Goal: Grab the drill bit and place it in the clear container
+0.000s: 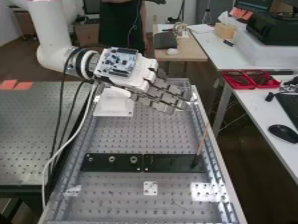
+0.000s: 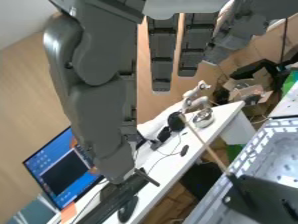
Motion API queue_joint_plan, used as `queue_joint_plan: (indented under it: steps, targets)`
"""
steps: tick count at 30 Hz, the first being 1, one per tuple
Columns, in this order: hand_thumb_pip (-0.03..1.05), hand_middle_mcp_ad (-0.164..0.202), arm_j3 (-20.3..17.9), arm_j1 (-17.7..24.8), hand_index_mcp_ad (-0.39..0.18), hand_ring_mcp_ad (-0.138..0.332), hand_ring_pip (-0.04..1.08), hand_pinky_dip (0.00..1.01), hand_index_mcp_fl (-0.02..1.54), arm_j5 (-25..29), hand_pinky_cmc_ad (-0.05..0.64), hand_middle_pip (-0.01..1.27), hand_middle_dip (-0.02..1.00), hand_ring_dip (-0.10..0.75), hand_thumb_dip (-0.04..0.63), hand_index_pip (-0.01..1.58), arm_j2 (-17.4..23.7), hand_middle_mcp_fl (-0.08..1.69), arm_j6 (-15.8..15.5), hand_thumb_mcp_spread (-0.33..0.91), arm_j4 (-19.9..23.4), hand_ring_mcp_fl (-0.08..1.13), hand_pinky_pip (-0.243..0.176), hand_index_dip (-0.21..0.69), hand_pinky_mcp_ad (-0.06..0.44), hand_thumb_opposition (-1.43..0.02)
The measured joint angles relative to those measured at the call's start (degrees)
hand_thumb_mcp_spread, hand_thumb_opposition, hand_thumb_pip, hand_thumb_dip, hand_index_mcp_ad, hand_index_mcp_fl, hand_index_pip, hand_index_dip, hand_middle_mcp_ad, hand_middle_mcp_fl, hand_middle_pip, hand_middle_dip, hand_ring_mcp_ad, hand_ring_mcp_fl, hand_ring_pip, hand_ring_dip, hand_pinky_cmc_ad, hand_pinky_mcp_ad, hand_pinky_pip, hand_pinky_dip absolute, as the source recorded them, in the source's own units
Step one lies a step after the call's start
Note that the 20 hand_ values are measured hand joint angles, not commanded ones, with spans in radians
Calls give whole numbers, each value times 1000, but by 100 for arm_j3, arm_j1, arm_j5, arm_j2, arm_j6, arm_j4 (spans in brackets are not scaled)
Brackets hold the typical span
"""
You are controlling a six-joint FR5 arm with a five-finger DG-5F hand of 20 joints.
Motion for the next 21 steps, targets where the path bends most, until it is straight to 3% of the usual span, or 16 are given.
queue_joint_plan:
  steps: [5,9,21]
  targets:
    - [417,77,-11,355,-119,94,99,152,1084,194,332,110,248,87,241,632,73,339,140,675,-301,176,-66,394,65,-1030]
    - [417,77,33,571,-122,96,98,152,1101,313,332,110,251,87,246,611,43,339,281,675,-474,178,-63,396,87,-1030]
    - [417,79,320,1047,-119,106,98,152,1101,394,330,110,251,87,251,613,-542,340,822,674,-683,176,-63,401,86,-1030]
